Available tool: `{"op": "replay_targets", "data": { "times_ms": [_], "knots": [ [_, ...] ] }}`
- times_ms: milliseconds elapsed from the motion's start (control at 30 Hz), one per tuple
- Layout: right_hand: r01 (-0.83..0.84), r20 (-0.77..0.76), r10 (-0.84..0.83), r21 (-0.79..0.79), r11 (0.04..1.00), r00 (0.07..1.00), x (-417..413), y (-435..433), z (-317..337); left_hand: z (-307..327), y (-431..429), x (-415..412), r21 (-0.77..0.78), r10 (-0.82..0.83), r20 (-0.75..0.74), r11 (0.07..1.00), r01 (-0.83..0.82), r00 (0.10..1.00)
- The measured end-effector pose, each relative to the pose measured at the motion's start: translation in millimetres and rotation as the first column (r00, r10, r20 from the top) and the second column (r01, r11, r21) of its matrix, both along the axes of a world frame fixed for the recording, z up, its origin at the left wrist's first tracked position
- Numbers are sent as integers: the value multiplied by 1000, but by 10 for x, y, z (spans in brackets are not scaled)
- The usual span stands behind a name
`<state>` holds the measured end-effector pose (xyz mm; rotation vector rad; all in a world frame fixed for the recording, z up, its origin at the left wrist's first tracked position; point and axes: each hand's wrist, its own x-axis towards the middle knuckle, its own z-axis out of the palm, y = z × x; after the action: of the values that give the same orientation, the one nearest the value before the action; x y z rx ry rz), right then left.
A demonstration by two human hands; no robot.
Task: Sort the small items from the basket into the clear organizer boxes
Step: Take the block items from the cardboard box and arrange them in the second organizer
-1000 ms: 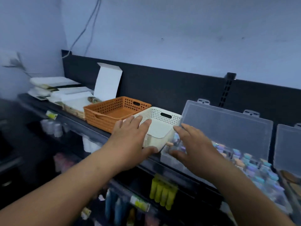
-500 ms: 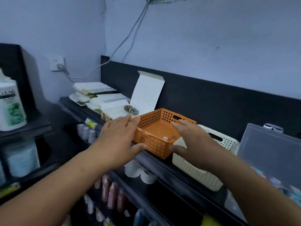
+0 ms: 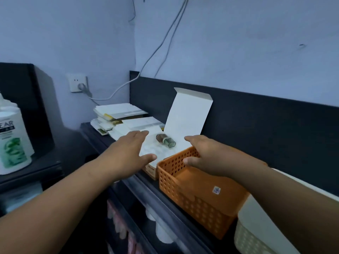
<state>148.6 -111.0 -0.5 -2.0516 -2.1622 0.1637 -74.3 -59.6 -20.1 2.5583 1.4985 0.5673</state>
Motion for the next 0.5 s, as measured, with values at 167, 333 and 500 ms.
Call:
{"op": "replay_targets", "data": {
  "times_ms": [167, 333, 500],
  "knots": [
    [39, 11, -39, -1, 999, 999, -1, 596, -29, -60, 725, 140, -35, -41, -28, 999, 40, 999],
    [125, 38, -123, -47, 991, 992, -63, 1247, -94, -115, 1493, 399, -28, -171, -46, 985, 170, 984],
    [219, 52, -215, -104, 970, 975, -130, 1921, -239, -298, 2314, 671, -38, -294, -117, 956, 292, 948]
  ]
}}
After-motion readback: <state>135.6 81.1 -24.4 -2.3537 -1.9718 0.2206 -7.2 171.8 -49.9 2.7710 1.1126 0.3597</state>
